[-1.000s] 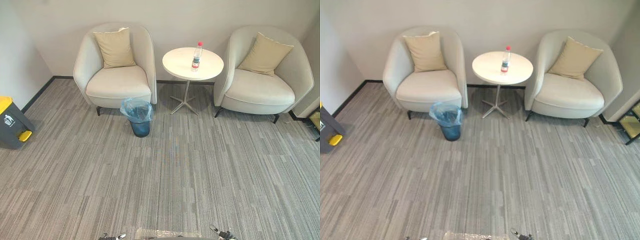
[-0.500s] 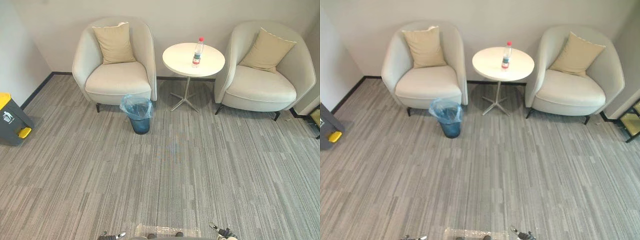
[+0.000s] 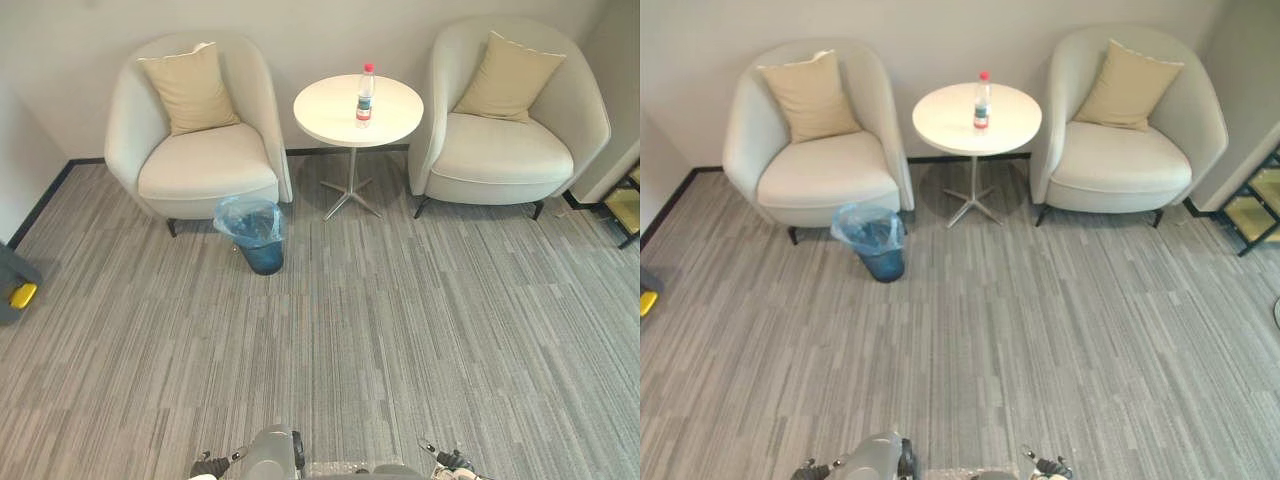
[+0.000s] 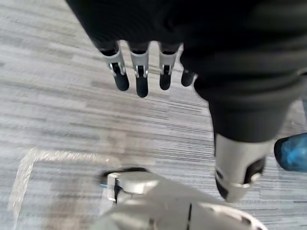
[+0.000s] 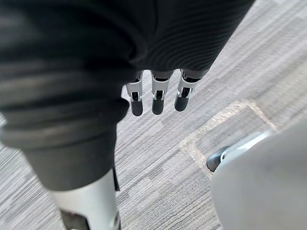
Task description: Gather rubbish on tea table into small bin, then transfer packed bag to large trash can.
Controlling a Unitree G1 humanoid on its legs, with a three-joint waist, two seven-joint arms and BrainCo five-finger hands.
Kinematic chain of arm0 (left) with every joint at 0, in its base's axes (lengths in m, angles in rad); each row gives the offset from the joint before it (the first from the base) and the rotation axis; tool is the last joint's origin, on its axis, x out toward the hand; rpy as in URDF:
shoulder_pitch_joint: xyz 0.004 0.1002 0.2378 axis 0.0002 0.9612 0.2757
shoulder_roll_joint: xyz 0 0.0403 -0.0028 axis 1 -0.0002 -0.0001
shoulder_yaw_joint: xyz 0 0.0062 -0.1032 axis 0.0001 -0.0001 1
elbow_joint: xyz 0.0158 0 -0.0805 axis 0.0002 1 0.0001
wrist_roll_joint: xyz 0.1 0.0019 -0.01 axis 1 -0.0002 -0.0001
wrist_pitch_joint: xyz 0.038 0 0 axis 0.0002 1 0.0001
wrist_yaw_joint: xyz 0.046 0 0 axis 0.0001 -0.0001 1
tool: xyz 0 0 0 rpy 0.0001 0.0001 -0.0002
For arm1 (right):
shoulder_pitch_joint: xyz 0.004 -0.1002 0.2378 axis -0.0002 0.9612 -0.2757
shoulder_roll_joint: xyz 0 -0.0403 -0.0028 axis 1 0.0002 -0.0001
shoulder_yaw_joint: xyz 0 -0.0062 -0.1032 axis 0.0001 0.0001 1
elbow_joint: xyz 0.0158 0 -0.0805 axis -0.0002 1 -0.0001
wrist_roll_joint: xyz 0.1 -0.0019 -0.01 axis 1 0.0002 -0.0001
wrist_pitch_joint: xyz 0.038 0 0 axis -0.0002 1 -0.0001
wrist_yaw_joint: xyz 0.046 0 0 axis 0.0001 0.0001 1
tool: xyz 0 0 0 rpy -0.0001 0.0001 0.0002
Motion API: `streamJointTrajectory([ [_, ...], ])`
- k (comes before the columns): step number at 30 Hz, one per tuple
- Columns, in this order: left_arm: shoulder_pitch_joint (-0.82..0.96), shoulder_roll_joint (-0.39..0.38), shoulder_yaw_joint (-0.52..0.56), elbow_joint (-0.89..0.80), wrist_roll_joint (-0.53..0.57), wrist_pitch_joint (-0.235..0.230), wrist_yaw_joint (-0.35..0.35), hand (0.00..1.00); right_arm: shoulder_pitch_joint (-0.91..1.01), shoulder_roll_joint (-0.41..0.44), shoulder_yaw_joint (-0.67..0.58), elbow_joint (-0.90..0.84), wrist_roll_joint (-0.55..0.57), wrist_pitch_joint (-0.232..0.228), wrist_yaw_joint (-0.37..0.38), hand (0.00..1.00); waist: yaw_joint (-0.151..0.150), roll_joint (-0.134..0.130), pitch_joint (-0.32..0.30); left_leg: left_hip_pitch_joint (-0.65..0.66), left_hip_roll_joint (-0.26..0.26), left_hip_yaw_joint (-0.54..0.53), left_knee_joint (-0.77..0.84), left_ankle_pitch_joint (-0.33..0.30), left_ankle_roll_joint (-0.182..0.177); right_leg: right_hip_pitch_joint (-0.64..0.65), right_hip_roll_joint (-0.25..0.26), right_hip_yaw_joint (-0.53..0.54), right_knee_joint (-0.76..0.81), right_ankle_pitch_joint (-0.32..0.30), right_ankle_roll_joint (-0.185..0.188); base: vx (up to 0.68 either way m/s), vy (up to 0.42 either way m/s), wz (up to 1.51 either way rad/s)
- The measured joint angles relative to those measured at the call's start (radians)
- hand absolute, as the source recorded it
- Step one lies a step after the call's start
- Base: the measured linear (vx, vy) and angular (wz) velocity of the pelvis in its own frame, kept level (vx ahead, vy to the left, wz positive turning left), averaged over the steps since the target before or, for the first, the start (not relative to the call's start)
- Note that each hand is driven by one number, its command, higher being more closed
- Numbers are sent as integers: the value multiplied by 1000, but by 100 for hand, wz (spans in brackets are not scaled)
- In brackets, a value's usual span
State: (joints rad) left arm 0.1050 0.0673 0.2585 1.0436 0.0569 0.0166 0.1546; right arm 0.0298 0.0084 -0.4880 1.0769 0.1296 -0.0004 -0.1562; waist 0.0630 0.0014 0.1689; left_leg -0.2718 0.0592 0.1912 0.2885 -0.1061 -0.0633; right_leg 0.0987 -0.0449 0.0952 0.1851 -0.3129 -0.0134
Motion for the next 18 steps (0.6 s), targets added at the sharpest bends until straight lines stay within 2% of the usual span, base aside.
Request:
streamJointTrajectory([
  [1, 3, 11, -4, 11, 2, -2, -2, 0, 4, 0, -19, 12, -2, 3, 0, 0, 2, -13, -14, 19, -27, 16, -8, 32, 33, 11, -25, 33, -6, -15, 12, 429, 291, -43],
  [2, 3, 15, -4, 10, 4, -2, -2, 0, 6, 7, -23, 14, -3, 6, 1, 0, 2, -18, -24, 17, -35, 25, -8, 13, 37, 14, -32, 37, 1, -10, 17, 542, 322, -43],
  [4, -4, 19, 1, 10, 21, -1, -1, 0, 13, 21, -36, -1, -12, 7, 3, 0, 9, -31, -32, 61, -54, 85, 10, -39, 86, -20, -57, 58, 165, -6, 28, 517, 239, -44],
  [5, -3, 18, 2, 9, 20, -1, -1, 0, 13, 20, -36, -1, -13, 8, 5, 0, 11, -34, -33, 86, -58, 105, 9, -53, 95, -36, -67, 56, 215, -2, 52, 444, 190, -69],
  [6, -3, 19, 2, 8, 21, 1, -1, 0, 13, 18, -28, -3, -14, 8, 11, 0, 16, -36, -37, 145, -68, 131, -2, -80, 104, -80, -75, 59, 357, 23, 125, 417, 183, -70],
  [7, -9, 21, -1, 6, 20, 2, -3, 0, 13, 19, -12, -11, -17, 8, 19, 0, 16, -35, -40, 195, -76, 139, -26, -96, 106, -153, -75, 59, 540, 78, 228, 404, 174, -57],
  [8, -19, 20, -1, 7, 22, 3, -2, 0, 15, 18, -5, -19, -19, 7, 21, 0, 9, -34, -40, 220, -78, 137, -37, -104, 106, -192, -75, 51, 642, 104, 267, 363, 137, -20],
  [9, -38, 19, -1, 8, 21, 11, -2, 0, 21, 14, 1, -39, -19, 6, 22, 0, -1, -31, -38, 269, -78, 132, -52, -116, 101, -260, -80, 9, 798, 120, 265, 339, 78, -4],
  [11, -59, 12, -1, 10, 19, 16, -2, 0, 25, 15, 12, -69, -21, 5, 23, 0, -5, -20, -32, 349, -73, 131, -92, -116, 100, -335, -111, -79, 891, 99, 209, 329, 36, -6],
  [12, -76, -6, -1, 9, 16, 16, -2, 0, 28, 15, 29, -85, -22, 3, 24, 0, -8, -11, -32, 401, -64, 130, -121, -116, 100, -384, -148, -157, 878, 74, 160, 312, -16, -2],
  [13, -87, -31, -1, 10, 10, 16, -3, 0, 20, 9, 29, -85, -22, -1, 25, 0, -9, -6, -29, 453, -52, 129, -148, -116, 100, -406, -165, -215, 802, 50, 121, 310, -37, 1],
  [14, -90, -44, -3, 10, 8, 16, -3, 0, 16, 8, 29, -84, -22, -1, 25, 0, -10, -7, -29, 471, -44, 128, -154, -116, 100, -414, -167, -235, 748, 43, 112, 372, -131, 7],
  [15, -90, -52, -5, 10, 12, 13, -6, 0, 15, 9, 30, -81, -22, -3, 28, 0, -14, -7, -29, 497, -28, 124, -162, -116, 100, -427, -160, -262, 619, 53, 100, 305, -155, 11],
  [16, -91, -52, -5, 10, 10, 11, -6, 0, 13, 10, 30, -81, -21, -3, 28, 0, -17, -7, -29, 509, -21, 121, -165, -116, 100, -430, -155, -267, 553, 67, 90, 378, -250, 27],
  [17, -88, -54, -5, 11, 9, 11, -6, 0, 9, 12, 30, -77, -21, -3, 29, 0, -25, -15, -33, 527, -21, 97, -171, -117, 99, -430, -142, -255, 406, 131, 79, 356, -273, 38],
  [18, -83, -47, -4, 11, 9, 11, -5, 0, 11, 16, 30, -65, -21, -3, 29, 0, -27, -34, -39, 541, -38, 54, -173, -129, 77, -428, -129, -212, 270, 263, 62, 301, -230, 38],
])
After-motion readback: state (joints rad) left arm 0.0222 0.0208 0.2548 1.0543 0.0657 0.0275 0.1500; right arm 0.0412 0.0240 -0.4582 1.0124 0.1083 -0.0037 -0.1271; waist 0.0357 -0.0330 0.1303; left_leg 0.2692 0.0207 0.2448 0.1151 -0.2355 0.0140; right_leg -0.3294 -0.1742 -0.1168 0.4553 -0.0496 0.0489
